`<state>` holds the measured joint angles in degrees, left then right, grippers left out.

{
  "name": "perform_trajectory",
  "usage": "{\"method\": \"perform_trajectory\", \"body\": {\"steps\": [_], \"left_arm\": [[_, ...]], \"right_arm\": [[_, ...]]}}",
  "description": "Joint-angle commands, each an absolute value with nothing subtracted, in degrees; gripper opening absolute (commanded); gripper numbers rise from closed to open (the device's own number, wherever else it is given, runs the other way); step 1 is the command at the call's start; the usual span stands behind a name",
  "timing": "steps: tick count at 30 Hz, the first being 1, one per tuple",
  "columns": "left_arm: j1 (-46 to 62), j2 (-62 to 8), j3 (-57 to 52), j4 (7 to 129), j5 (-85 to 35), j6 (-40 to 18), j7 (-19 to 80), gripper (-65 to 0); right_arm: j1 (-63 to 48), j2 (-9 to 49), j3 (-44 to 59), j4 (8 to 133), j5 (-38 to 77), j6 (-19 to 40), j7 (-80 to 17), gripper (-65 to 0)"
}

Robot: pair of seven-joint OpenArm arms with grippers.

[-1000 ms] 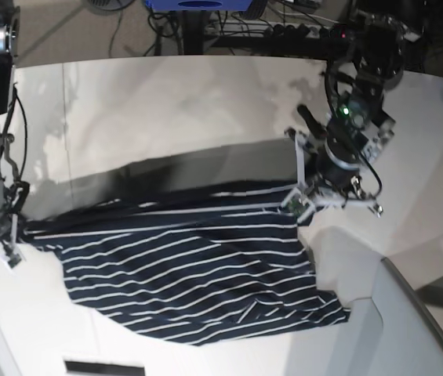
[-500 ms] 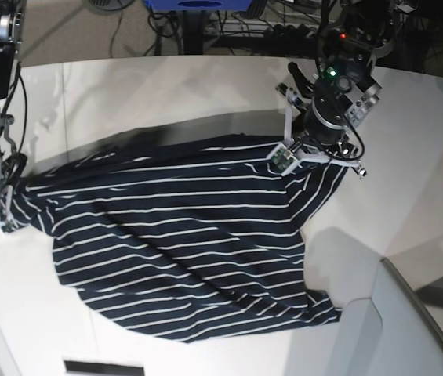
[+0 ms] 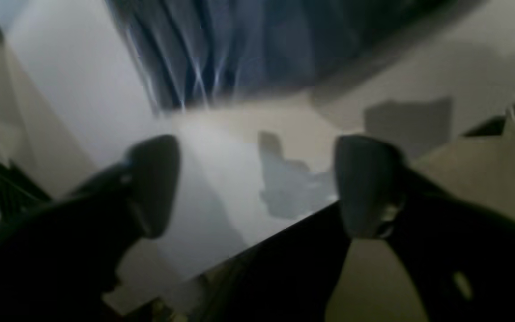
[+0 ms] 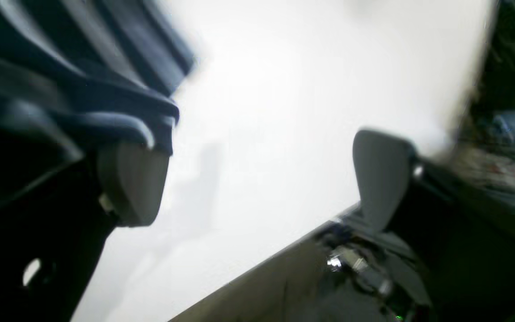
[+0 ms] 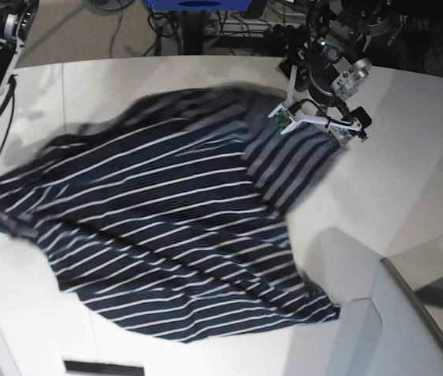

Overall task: Layout the t-shirt on the table in an organized manner, then fold the t-shirt properly
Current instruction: 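Lay the hanging shirt flat on the table, spreading grippers apart, then release the shirt and move both grippers down onto its edges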

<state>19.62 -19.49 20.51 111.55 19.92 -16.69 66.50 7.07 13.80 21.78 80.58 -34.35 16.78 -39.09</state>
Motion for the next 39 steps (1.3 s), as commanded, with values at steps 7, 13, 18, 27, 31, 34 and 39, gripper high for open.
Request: {"method": "perform_trajectory", "body": {"steps": [7, 13, 18, 27, 31, 34, 39], "left_arm": [[19.21, -19.30, 20.44, 112.75, 20.26, -16.48, 65.54, -9.4], [15.60, -19.12, 20.35, 113.27, 20.26, -16.48, 65.54, -9.5], [10.59, -15.34, 19.82, 113.01, 20.18, -16.48, 65.54, -11.4], [-4.62, -4.00, 19.82, 104.66, 20.26, -16.40, 65.10, -65.0], [-10.24, -3.74, 19.56, 93.41, 20.62, -16.22, 57.98, -65.0], [-13.49, -3.47, 15.78, 84.18, 20.62, -16.13, 51.91, -65.0], [-19.56, -3.38, 6.90, 70.02, 20.62, -16.13, 41.80, -65.0]], "right_arm": [[3.56, 11.12, 22.11, 86.11, -34.77, 24.31, -45.93, -4.4], [3.91, 11.65, 22.20, 81.01, -34.86, 24.40, -45.93, -4.4], [3.82, 10.59, 27.30, 85.76, -34.42, 24.40, -45.05, -4.5], [-3.56, 0.75, 22.20, 98.15, -25.80, 29.41, -42.15, -52.4], [-4.97, -2.59, 21.05, 98.07, -20.62, 32.66, -43.03, -62.7], [-5.85, -3.65, 20.44, 98.07, -18.68, 32.84, -45.05, -64.7], [-6.55, -5.58, 20.35, 97.71, -15.16, 32.84, -48.31, -64.8]]}}
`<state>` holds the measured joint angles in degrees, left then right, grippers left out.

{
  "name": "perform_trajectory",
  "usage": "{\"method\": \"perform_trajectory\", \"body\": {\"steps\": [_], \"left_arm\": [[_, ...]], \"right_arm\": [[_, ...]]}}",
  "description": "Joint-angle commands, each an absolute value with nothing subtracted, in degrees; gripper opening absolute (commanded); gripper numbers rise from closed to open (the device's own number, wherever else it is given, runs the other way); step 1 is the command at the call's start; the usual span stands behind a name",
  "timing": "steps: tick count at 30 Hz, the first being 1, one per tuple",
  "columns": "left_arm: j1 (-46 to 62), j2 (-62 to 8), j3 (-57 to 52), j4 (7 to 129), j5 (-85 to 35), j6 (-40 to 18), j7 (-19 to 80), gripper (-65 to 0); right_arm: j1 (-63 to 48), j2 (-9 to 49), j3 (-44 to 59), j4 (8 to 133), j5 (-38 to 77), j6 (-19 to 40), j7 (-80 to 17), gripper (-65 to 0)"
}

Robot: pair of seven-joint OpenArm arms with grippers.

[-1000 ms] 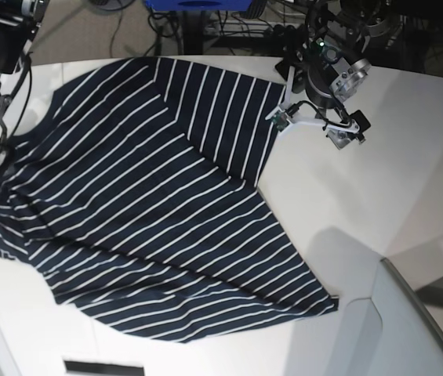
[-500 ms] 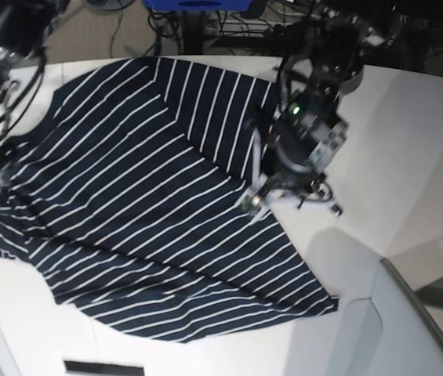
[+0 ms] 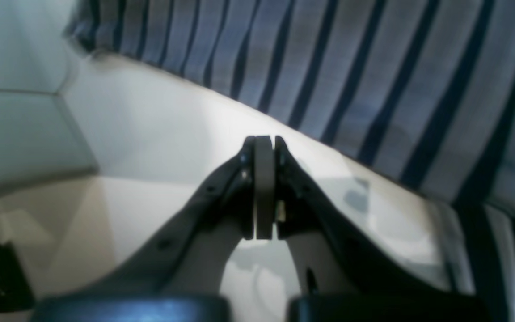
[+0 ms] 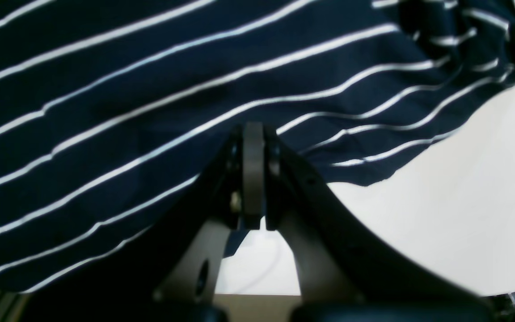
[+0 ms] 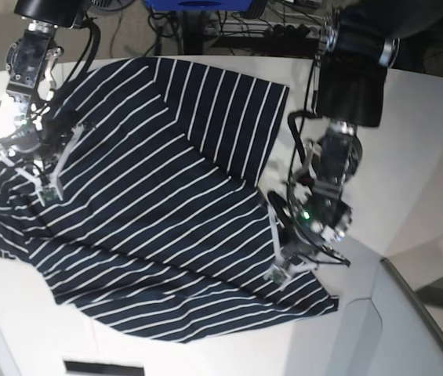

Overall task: Layout the t-shirt on the table in an organized manner, then fold the t-shirt properly
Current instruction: 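Release the shirt and move both grippers down onto its edges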

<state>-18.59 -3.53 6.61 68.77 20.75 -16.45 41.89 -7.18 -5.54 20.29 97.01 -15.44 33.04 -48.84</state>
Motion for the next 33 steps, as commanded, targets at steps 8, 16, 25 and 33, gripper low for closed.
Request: {"method": "perform_trajectory", "body": {"steps": [8, 16, 25, 33], "left_arm": [[-30.37, -3.82, 1.89, 46.11, 20.70, -16.04, 25.10, -65.0], [-38.55, -3.82, 2.33, 24.31, 20.62, -15.96, 12.09, -65.0], [-34.68, -4.00, 2.59, 23.78, 20.88, -15.96, 10.86, -65.0], [-28.26, -5.32, 2.51, 24.13, 28.18, -15.96, 10.77, -65.0]], "right_arm": [[-8.75, -5.67, 9.98, 93.05, -15.08, 32.84, -49.54, -65.0], [-9.19, -6.46, 8.22, 86.90, -15.08, 32.84, -49.36, -65.0], [-9.27, -5.23, 11.65, 80.13, -15.16, 32.84, -49.27, -65.0], [-9.89, -1.89, 16.31, 77.32, -15.25, 32.84, -47.25, -65.0]]}}
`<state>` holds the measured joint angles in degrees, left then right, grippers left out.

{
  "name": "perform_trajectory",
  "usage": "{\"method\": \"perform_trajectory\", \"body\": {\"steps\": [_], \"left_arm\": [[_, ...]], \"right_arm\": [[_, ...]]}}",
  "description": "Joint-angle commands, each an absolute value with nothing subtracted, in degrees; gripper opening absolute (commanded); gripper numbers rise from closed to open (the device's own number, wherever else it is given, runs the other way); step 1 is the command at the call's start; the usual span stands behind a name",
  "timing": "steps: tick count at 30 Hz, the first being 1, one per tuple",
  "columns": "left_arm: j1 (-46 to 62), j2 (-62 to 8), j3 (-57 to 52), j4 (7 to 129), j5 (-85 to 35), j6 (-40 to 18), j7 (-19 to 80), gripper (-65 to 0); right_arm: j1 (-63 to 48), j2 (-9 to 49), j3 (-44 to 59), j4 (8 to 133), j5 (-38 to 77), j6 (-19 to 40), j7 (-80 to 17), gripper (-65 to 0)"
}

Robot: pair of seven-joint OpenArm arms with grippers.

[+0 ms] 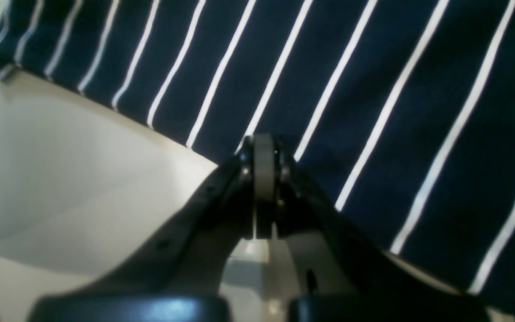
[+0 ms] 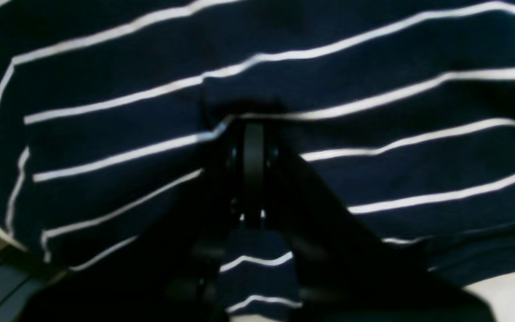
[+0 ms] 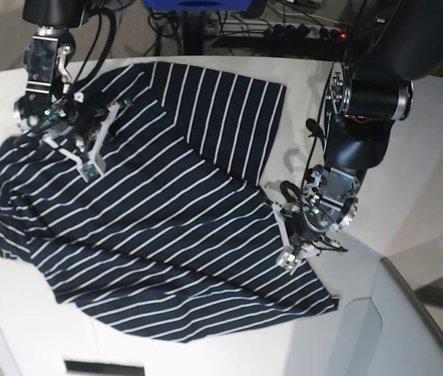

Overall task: Layout the t-shirt on the table in an organized manner, then fold the t-shirt properly
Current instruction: 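Release the shirt and move both grippers down onto its edges, then grasp the shirt edges with both grippers and pull them apart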

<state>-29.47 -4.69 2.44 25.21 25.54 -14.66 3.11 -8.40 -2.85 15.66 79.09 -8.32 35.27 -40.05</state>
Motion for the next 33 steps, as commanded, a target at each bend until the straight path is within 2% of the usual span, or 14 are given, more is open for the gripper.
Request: {"method": "perform_trajectory", "body": {"steps": [1, 9, 11, 15, 19, 23, 29, 33], "left_arm": [[-27.65, -5.58, 2.51, 24.13, 28.18, -15.96, 10.95, -65.0], [-21.14, -7.43, 1.89, 25.98, 27.91, -15.96, 11.21, -65.0], [-16.75, -7.60, 1.80, 30.90, 27.91, -15.96, 12.00, -65.0], [-5.58, -8.13, -0.31, 48.13, 27.82, -15.96, 18.68, -65.0], [5.14, -5.85, -2.86, 63.69, 27.91, -15.96, 22.29, -65.0], [12.70, -3.56, -3.30, 73.80, 27.91, -15.96, 25.98, -65.0], [18.42, -1.63, -3.30, 84.53, 27.91, -16.04, 28.18, -65.0], [15.87, -1.71, -3.30, 91.56, 27.91, -16.04, 32.31, -65.0]], "right_arm": [[-9.98, -1.45, 16.31, 77.49, -15.25, 32.84, -47.25, -65.0], [-9.54, 1.27, 16.31, 77.32, -15.25, 32.84, -47.25, -65.0], [-8.31, 2.33, 16.31, 77.23, -15.25, 32.75, -47.25, -65.0], [-4.09, 4.79, 16.31, 72.84, -15.34, 32.66, -47.25, -65.0], [2.24, 7.43, 16.31, 65.27, -15.34, 32.57, -47.16, -65.0], [7.78, 10.07, 16.31, 59.30, -15.34, 32.57, -45.85, -65.0], [15.16, 13.32, 16.31, 50.77, -17.54, 31.69, -43.21, -65.0], [15.78, 13.49, 16.31, 53.32, -21.32, 29.76, -43.56, -65.0]]}}
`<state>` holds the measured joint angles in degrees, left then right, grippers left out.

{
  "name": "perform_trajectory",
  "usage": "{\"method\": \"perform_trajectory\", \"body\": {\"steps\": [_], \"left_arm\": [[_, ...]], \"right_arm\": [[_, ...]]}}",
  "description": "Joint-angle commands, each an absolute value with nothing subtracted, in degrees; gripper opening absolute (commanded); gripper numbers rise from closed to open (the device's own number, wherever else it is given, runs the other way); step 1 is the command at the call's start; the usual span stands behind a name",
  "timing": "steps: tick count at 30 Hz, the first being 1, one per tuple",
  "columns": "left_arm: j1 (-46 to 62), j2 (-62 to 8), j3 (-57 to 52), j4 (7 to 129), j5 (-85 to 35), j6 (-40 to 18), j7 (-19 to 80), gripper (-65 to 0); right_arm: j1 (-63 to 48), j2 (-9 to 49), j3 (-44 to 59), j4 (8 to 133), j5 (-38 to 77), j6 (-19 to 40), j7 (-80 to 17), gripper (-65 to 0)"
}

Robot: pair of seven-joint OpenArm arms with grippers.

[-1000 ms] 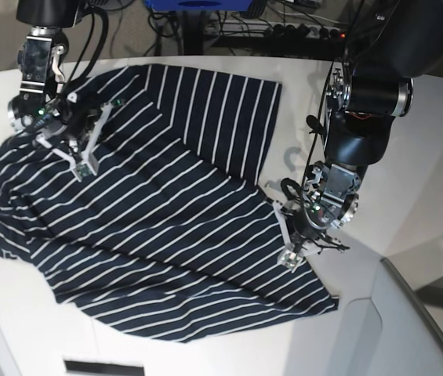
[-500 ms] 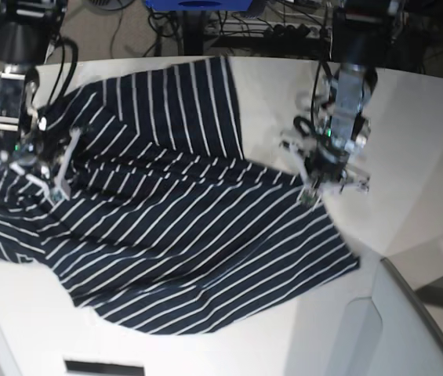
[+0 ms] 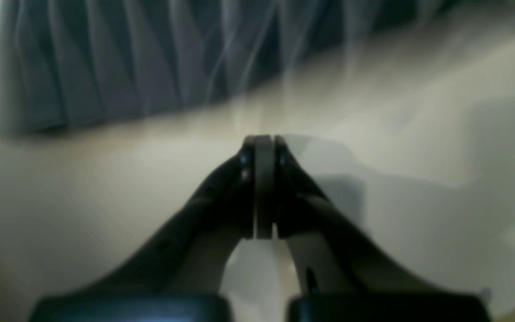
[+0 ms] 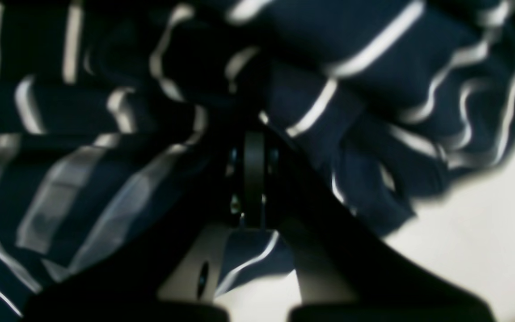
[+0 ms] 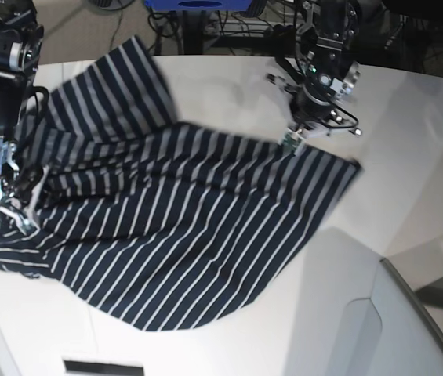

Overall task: Layout the t-shirt on the table in an organized manner, then fold the t-shirt properly
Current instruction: 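Grasp the shirt edges with both grippers and pull them apart, then drag the shirt edge with the left gripper away from the right gripper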

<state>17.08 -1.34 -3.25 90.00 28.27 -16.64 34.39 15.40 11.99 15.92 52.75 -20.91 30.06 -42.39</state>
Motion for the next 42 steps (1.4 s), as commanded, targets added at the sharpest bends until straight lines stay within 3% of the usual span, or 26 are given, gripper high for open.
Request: {"method": "perform_trajectory", "body": {"steps": [1, 5, 11, 17, 21, 28, 37, 42], "left_arm": [[14.29, -1.98, -3.30, 92.70, 27.91, -16.04, 33.89, -65.0], [5.76, -2.95, -3.21, 91.65, 27.91, -16.13, 37.14, -65.0], [-9.36, -1.89, -2.59, 73.45, 27.91, -16.13, 36.79, -65.0], [-19.21, 1.36, -2.59, 54.11, 28.26, -16.04, 26.42, -65.0], [-21.67, 1.98, -2.59, 46.81, 28.26, -16.04, 25.10, -65.0], [-16.40, -1.80, -3.12, 48.75, 28.26, -16.04, 25.27, -65.0], [-0.13, -6.73, -8.75, 67.91, 28.00, -16.04, 28.53, -65.0], [4.18, -6.64, -10.95, 71.96, 28.00, -16.04, 28.35, -65.0]], "right_arm": [[14.64, 13.32, 16.31, 55.34, -22.02, 29.76, -43.65, -65.0], [9.63, 12.26, 16.31, 64.31, -22.73, 29.49, -44.53, -65.0], [2.15, 10.68, 16.40, 76.26, -22.73, 29.49, -48.48, -65.0], [0.75, 10.15, 16.40, 81.10, -22.64, 29.49, -48.57, -65.0], [0.84, 10.15, 16.40, 80.31, -22.55, 29.49, -48.92, -65.0], [1.19, 10.15, 16.57, 70.99, -22.46, 29.49, -45.32, -65.0], [9.71, 12.18, 22.90, 51.91, -22.64, 29.49, -37.32, -65.0], [11.38, 11.21, 22.81, 51.12, -22.73, 29.49, -37.93, -65.0]]}}
